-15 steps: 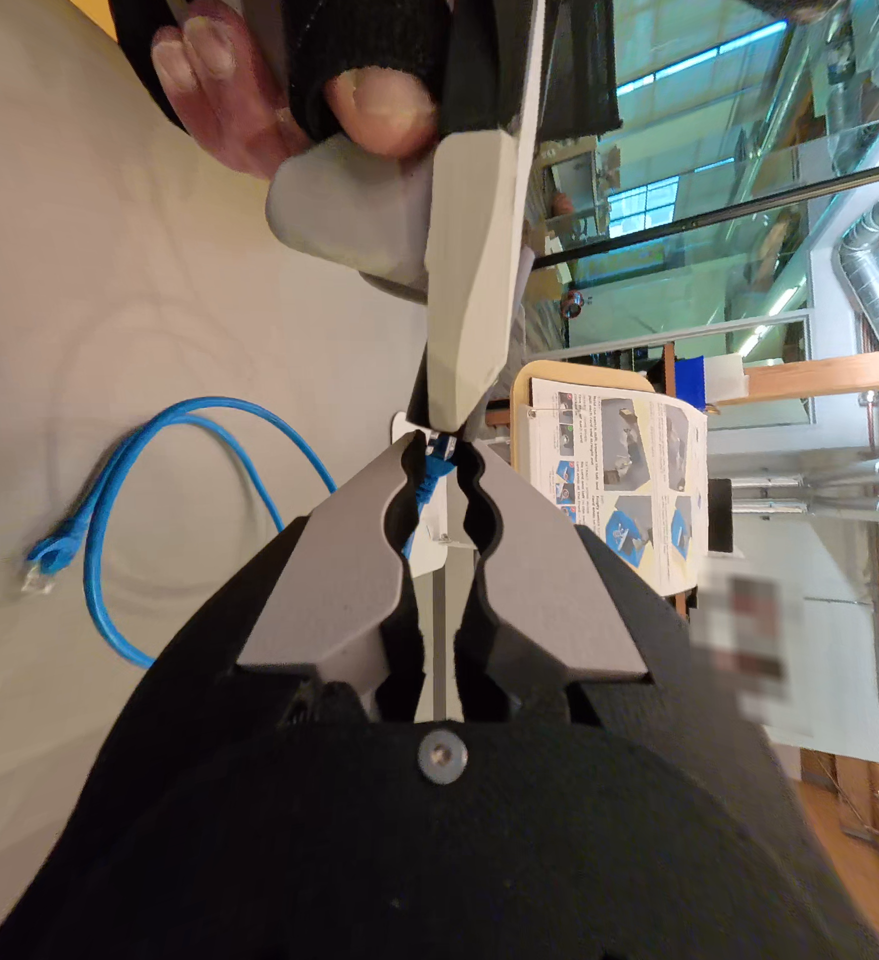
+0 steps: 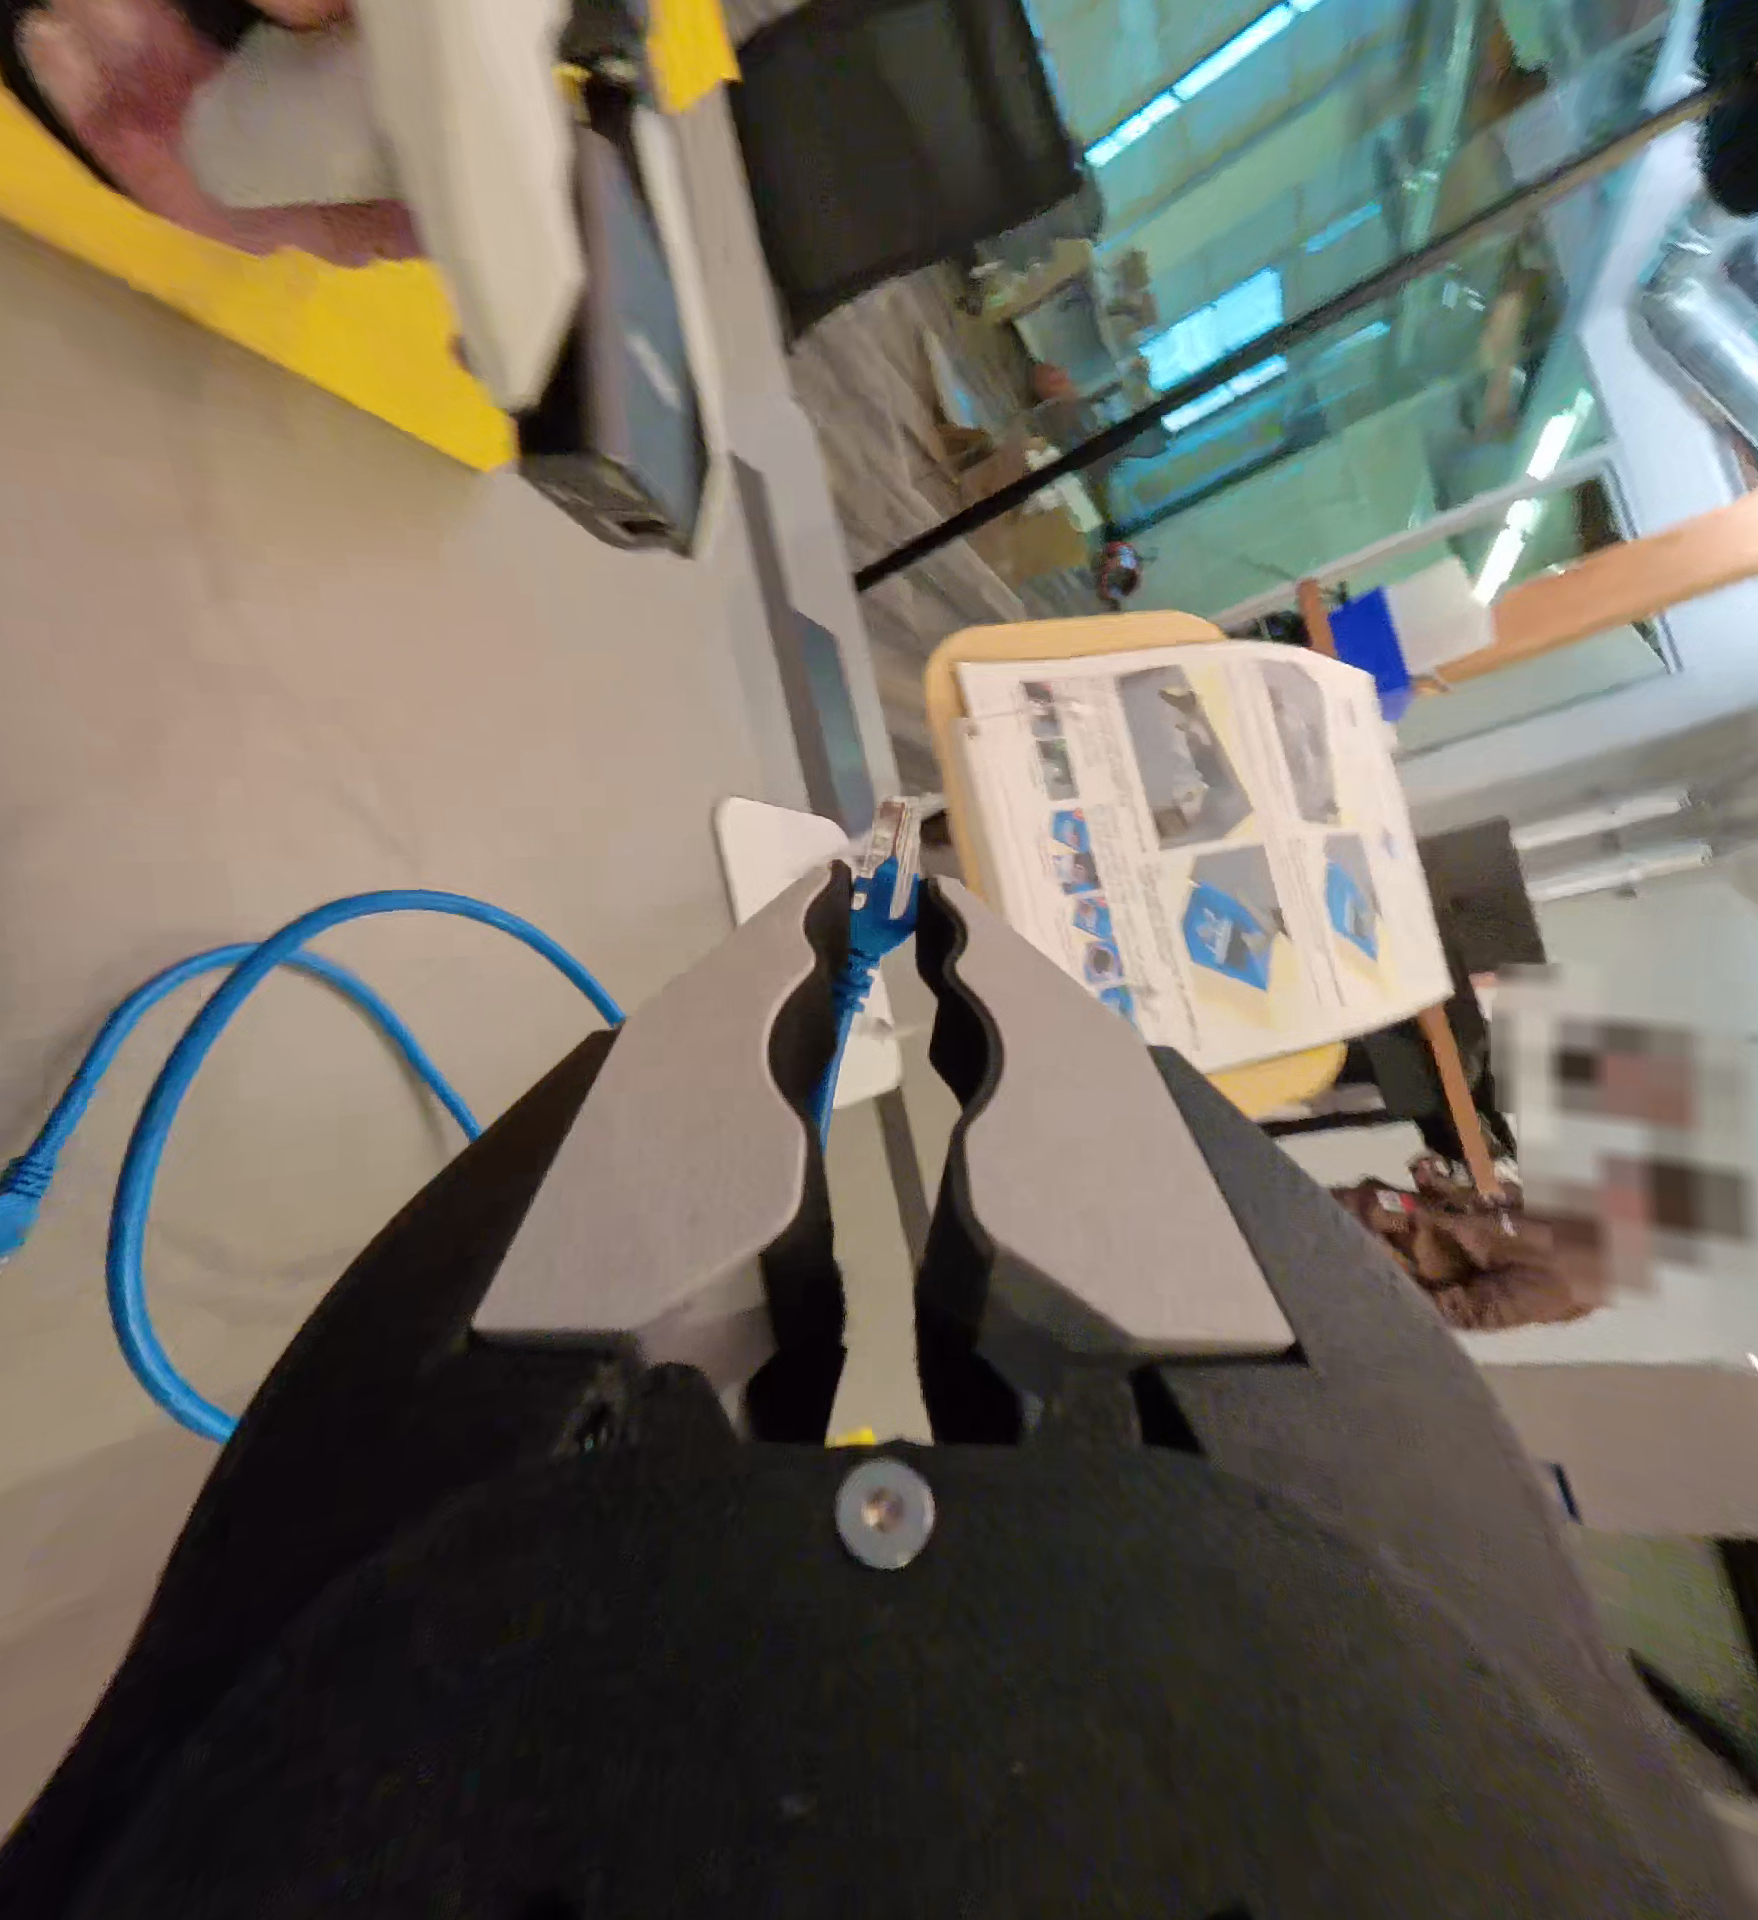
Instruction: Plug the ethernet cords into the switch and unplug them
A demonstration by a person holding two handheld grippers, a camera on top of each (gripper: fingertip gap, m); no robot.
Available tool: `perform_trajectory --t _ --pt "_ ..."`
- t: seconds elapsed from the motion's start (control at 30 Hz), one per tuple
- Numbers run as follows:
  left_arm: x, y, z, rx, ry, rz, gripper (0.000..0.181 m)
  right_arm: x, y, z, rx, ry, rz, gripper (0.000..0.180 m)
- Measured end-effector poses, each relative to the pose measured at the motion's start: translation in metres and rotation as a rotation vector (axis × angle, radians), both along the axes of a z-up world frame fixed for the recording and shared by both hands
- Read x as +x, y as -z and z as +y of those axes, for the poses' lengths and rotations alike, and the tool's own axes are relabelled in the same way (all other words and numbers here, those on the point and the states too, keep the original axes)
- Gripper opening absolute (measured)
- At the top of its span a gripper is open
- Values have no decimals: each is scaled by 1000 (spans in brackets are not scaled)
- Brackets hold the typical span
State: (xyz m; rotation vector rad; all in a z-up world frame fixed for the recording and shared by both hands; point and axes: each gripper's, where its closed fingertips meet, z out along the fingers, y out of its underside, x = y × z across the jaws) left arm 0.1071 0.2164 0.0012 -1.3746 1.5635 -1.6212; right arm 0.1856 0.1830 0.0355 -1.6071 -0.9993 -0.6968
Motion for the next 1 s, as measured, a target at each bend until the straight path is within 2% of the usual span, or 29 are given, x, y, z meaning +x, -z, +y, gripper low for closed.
perform_trajectory --t 0.17,0.33,0.43,0.5,0.6,0.83,1.0 --pt "-3 -4 10 -32 1 -13 73 52 -69 -16 113 155 4 12" --pt "-6 -1 8 -12 15 -8 73 101 -133 -63 228 321 -19 11" --pt "-6 -1 9 -10 16 -5 73 129 -158 -96 279 435 -14 11" --pt "-5 0 8 -15 21 -4 73 150 -160 -115 282 516 -13 11" --pt "-5 3 6 -2 24 6 73 184 -129 -138 236 635 -18 11" --pt "-1 12 0 8 35 33 73 232 23 -168 79 807 127 12" --pt "1 20 -6 29 47 57 73 238 100 -173 -7 845 201 12"
